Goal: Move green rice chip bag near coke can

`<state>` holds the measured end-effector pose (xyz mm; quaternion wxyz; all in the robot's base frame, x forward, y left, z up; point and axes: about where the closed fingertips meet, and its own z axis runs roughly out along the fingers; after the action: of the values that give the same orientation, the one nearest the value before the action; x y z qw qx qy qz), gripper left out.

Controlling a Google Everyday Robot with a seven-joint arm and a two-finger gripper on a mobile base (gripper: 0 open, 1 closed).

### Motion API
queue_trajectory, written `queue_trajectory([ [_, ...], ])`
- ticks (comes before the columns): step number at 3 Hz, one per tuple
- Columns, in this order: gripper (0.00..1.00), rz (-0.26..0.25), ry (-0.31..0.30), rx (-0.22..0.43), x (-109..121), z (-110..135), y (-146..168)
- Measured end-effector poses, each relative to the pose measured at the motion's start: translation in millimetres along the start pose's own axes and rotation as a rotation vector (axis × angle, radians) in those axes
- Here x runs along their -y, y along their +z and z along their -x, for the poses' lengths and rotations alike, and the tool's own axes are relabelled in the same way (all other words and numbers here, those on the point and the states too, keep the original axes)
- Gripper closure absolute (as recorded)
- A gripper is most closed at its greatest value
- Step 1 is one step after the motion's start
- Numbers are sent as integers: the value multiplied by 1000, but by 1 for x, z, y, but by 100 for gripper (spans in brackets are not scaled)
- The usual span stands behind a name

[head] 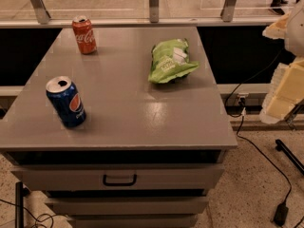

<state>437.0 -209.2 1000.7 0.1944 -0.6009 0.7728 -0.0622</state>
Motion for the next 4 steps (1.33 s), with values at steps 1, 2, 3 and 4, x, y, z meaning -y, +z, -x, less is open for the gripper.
queue_trajectory([
  [1, 0, 0, 0, 0, 0, 0, 0],
  [2, 0, -22, 8, 10, 3, 1, 1],
  [3, 0, -90, 33, 55, 17, 0, 6],
  [4, 0, -162, 118, 165, 38, -10, 25],
])
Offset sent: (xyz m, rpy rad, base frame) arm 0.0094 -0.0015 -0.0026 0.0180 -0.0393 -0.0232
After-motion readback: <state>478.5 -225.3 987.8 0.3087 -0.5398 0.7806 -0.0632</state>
